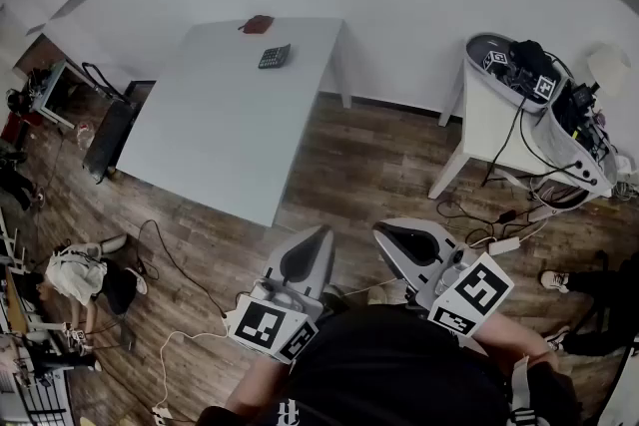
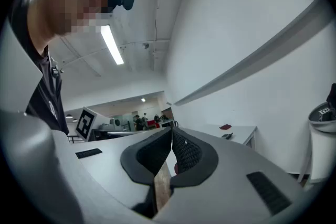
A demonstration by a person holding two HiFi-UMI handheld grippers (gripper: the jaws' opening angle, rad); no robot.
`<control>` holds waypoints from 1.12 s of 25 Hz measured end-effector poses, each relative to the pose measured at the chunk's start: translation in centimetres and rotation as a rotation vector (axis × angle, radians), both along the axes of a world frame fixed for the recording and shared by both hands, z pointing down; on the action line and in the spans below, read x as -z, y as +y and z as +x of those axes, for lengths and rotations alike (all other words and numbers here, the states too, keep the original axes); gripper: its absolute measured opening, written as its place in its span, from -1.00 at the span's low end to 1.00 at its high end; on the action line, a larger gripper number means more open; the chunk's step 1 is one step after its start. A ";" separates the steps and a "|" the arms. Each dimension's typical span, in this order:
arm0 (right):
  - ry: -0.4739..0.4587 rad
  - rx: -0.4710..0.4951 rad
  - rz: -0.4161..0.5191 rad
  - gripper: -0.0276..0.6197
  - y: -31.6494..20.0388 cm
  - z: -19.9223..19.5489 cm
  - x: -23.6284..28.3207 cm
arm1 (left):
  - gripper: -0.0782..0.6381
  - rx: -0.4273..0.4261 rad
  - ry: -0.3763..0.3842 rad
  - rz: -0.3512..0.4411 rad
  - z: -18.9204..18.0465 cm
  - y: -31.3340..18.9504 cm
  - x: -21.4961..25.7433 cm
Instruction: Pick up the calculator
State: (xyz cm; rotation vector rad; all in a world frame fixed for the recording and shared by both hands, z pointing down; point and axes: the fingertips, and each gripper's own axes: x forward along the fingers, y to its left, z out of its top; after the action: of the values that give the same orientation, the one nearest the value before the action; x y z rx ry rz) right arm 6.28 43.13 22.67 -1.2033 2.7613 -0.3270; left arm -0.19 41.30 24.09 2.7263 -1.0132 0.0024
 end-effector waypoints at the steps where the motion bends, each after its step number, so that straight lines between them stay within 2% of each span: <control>1: -0.005 -0.007 -0.001 -0.87 -0.2 0.1 0.1 | -0.76 -0.004 -0.002 -0.001 0.0 -0.2 0.1; 8: -0.002 -0.012 -0.014 -0.87 -1.9 -0.1 -0.1 | -0.76 -0.024 -0.002 -0.005 0.6 -2.1 0.2; 13: 0.004 -0.026 -0.028 -0.87 -4.6 0.4 -0.7 | -0.76 -0.048 0.005 -0.013 1.3 -5.2 -0.4; 21: 0.007 -0.083 -0.058 -0.87 -11.9 0.6 -1.7 | -0.76 -0.093 0.015 -0.026 1.6 -13.1 -1.5; 28: 0.016 -0.116 -0.083 -0.87 -20.0 -1.7 -1.8 | -0.76 -0.129 -0.003 -0.022 -0.2 -21.6 -2.1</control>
State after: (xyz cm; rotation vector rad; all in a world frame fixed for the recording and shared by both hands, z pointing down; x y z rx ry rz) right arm 4.63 23.13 24.49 -1.3851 2.7009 -0.4254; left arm -0.43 19.71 26.16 2.7673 -0.8307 0.0389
